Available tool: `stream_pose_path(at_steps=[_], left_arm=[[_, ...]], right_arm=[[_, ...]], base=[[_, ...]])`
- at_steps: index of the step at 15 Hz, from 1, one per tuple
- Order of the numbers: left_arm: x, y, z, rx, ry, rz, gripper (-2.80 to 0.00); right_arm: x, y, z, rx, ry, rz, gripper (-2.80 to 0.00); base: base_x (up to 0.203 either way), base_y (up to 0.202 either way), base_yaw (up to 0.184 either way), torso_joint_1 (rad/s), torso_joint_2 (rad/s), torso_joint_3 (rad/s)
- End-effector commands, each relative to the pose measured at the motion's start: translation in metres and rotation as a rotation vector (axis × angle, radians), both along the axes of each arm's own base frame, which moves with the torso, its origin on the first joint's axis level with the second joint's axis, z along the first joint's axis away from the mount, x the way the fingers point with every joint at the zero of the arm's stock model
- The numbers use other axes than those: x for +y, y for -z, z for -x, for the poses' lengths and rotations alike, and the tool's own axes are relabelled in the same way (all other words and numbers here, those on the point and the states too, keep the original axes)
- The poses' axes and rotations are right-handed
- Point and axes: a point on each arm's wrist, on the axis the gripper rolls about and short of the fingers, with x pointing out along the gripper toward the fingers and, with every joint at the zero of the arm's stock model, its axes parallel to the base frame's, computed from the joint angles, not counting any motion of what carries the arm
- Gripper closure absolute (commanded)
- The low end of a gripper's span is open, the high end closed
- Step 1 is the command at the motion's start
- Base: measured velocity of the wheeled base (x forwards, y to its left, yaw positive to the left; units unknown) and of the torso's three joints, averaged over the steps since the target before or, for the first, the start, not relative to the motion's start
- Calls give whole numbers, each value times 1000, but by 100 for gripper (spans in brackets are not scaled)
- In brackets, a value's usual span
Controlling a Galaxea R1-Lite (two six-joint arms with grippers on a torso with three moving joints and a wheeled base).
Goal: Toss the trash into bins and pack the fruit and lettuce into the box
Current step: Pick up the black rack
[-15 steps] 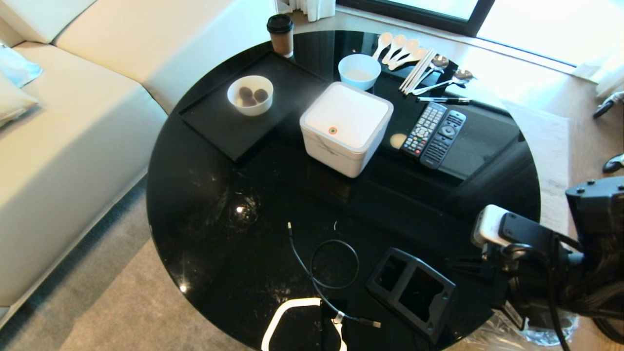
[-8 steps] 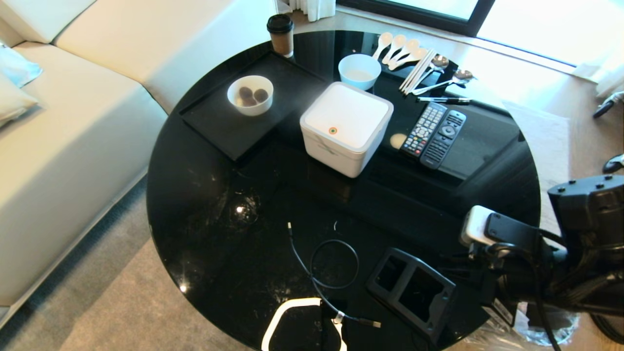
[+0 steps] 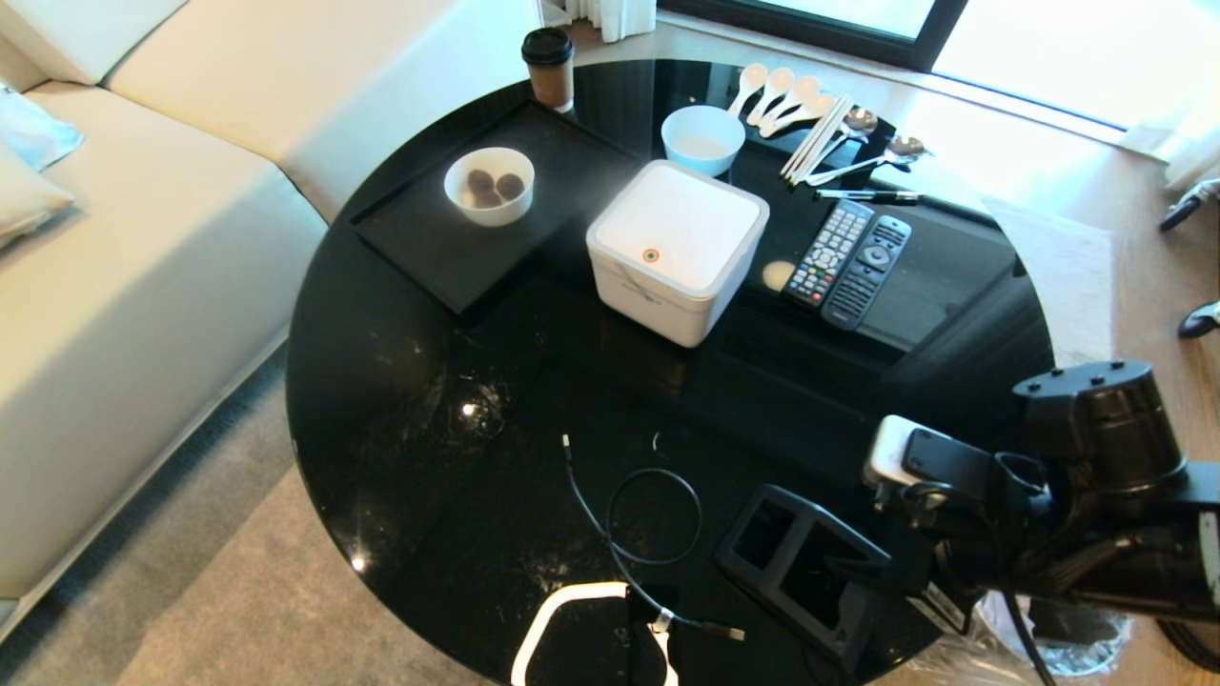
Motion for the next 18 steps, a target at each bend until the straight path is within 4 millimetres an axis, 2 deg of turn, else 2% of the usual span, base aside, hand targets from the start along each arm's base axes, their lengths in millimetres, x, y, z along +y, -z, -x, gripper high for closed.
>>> stream_pose_path(at_steps=[1, 7, 13, 18], left_arm=[[0, 0, 0, 2, 0, 0, 0], [0, 0, 0, 2, 0, -1, 0], [0, 0, 0, 2, -1, 0, 0], [0, 0, 0, 2, -1, 0, 0]], right_arm=[[-1, 12, -1, 28, 31, 50, -280], [6, 32, -16, -2, 72, 68, -280], [14, 39, -29, -46, 75, 40, -280], [13, 40, -30, -44, 78, 41, -280]], base=[[0, 0, 0, 0, 0, 0], [0, 0, 0, 0, 0, 0], [0, 0, 0, 0, 0, 0], [0, 0, 0, 0, 0, 0]])
